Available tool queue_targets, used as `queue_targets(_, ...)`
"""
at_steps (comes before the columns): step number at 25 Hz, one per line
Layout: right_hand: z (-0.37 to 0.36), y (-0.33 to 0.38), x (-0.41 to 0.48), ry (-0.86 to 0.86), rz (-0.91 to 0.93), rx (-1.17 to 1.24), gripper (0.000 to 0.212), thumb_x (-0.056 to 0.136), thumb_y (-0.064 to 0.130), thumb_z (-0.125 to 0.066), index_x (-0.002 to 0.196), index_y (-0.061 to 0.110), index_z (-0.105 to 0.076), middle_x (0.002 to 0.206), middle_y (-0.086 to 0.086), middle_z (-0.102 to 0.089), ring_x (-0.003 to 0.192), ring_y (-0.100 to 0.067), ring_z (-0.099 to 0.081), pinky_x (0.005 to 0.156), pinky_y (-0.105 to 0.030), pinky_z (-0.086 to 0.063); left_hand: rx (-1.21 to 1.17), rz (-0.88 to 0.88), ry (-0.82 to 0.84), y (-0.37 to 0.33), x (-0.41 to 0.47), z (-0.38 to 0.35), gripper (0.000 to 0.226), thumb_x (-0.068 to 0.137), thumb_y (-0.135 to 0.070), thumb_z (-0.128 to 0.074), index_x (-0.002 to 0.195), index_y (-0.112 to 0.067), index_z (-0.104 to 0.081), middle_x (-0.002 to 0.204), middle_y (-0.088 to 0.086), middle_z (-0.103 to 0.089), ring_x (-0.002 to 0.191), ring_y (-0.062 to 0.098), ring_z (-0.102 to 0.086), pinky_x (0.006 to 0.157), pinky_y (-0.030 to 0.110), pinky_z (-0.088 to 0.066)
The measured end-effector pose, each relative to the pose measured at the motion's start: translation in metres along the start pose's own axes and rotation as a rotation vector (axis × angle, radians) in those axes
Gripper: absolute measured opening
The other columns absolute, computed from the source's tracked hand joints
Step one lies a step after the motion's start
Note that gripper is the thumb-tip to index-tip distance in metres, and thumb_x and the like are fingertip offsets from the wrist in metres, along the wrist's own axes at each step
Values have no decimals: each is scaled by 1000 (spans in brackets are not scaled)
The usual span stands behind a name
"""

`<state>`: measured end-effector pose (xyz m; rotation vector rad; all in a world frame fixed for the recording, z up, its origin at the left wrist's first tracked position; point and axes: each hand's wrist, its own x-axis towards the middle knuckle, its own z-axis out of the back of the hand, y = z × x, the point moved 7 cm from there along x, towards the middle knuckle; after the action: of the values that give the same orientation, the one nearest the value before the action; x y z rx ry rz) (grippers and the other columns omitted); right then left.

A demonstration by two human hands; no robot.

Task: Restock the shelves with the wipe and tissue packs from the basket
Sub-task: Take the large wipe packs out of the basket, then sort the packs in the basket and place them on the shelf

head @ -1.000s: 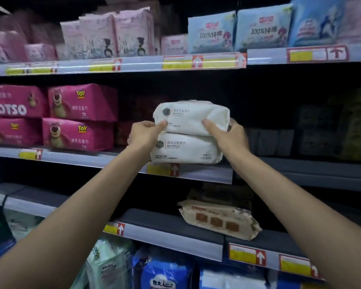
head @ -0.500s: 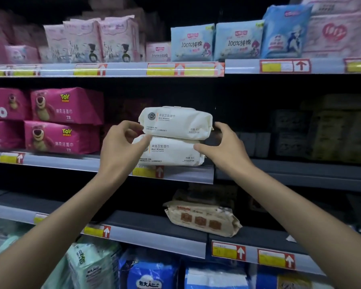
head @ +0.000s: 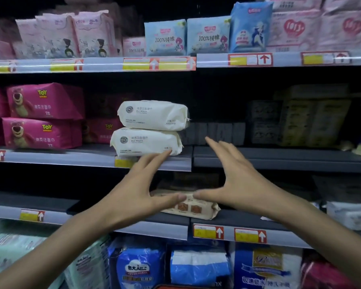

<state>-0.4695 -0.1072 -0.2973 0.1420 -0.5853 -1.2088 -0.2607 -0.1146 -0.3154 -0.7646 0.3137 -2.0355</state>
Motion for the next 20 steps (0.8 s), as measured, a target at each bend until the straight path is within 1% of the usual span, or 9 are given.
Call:
queue_targets(1, -7, -10, -12, 43, -10, -25, 128, 70, 75, -78, 158, 55, 12, 171, 19, 12, 160, -12, 12, 130, -47, -15, 3, -11, 44, -2, -6, -13, 106, 70, -88, -62, 157, -59, -8, 158, -36, -14, 146, -10, -22, 119, 26, -28)
queue_targets(3, -24, -32, -35, 118, -43, -55, 130, 68, 79, -77, 153, 61, 20, 168, 24, 21, 157, -8, 21, 130, -45, -11, 17, -8, 126, 2, -18, -42, 107, 67, -92, -59, 154, -65, -2, 158, -41, -6, 146, -10, -21, 120, 29, -31)
queue_targets(5, -48, -59, -60, 215, -94, -65, 131, 68, 79, -77, 149, 63, 25, 164, 28, 27, 155, -6, 24, 129, -43, -13, 7, 30, 218, 13, -30, -79, 105, 69, -92, -61, 150, -70, 2, 156, -45, -2, 145, -10, -22, 117, 29, -33)
queue_targets(7, -74, -84, -86, 296, -122, -66, 130, 70, 77, -76, 148, 63, 27, 163, 29, 27, 157, -6, 19, 129, -41, -16, -16, 54, 262, 26, -45, -115, 103, 69, -92, -60, 150, -70, 1, 154, -47, -4, 143, -10, -24, 113, 26, -34)
queue_targets(9, -103, -111, -112, 363, -147, -53, 129, 71, 77, -76, 151, 61, 24, 165, 28, 22, 158, -7, 11, 129, -39, -20, -47, 74, 286, 43, -60, -154, 105, 66, -95, -57, 153, -65, -5, 154, -44, -14, 143, -10, -30, 114, 27, -37)
queue_targets(12, -150, -153, -149, 513, -234, -29, 128, 75, 71, -77, 158, 51, 17, 167, 22, 14, 159, -9, 4, 128, -36, -21, -64, 139, 384, 71, -84, -216, 108, 66, -94, -57, 158, -55, -14, 154, -32, -26, 142, -5, -35, 114, 28, -38)
queue_targets(15, -200, -196, -175, 626, -291, -6, 124, 76, 60, -84, 165, 37, -1, 165, 4, -17, 152, -17, -22, 121, -36, -34, -43, 183, 489, 100, -106, -274, 113, 64, -99, -51, 159, -46, -24, 154, -21, -37, 142, 3, -41, 116, 33, -39)
queue_targets(16, -217, -208, -184, 668, -301, -1, 122, 76, 58, -84, 166, 34, -5, 162, 1, -23, 149, -19, -28, 119, -36, -36, -27, 197, 534, 109, -114, -291, 111, 65, -97, -52, 159, -44, -27, 155, -18, -39, 142, 5, -42, 115, 34, -40)
queue_targets(20, -282, -241, -222, 860, -354, -50, 112, 82, 47, -82, 166, 28, -11, 158, -7, -32, 147, -25, -35, 116, -33, -36, 80, 246, 723, 142, -142, -350, 99, 77, -82, -61, 159, -41, -27, 159, -10, -38, 143, 17, -45, 113, 39, -43)
